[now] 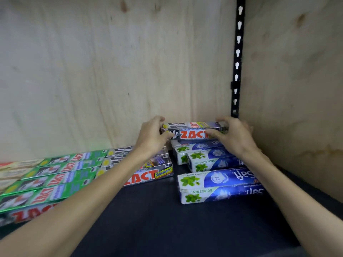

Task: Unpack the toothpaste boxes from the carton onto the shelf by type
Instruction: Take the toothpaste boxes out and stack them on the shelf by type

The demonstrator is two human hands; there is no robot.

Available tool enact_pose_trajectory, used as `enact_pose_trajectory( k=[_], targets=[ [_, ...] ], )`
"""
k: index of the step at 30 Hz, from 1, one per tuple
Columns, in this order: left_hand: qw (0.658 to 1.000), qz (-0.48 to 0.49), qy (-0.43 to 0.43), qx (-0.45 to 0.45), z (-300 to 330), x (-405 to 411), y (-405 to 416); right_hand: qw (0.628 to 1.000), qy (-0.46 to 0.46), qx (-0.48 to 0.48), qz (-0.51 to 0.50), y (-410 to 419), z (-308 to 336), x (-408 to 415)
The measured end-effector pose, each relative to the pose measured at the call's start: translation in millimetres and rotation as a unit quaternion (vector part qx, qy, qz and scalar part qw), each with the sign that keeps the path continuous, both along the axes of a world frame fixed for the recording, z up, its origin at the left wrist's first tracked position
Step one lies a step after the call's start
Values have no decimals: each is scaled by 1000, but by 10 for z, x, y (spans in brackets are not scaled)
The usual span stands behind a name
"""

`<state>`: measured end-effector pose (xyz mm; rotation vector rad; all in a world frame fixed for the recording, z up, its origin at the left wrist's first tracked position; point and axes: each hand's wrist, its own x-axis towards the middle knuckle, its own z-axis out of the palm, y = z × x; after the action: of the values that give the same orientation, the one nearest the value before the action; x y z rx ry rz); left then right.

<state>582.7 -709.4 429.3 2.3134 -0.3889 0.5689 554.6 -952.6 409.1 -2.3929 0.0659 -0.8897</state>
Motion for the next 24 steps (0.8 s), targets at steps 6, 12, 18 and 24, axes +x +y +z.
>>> enact_pose_trajectory(
  k=[6,12,18,24],
  targets=[
    [999,21,11,28,315,-655,568,996,7,38,77,433,6,-405],
    [997,67,28,22,292,-1302,1186,986,43,54,150,1030,22,-826],
    [997,62,44,-10,105,-1615,1482,978,107,34,177,1180,-113,-1072],
    [997,48,49,22,-213,-1818,1524,977,126,-10,174,1069,-103,-1220]
  ],
)
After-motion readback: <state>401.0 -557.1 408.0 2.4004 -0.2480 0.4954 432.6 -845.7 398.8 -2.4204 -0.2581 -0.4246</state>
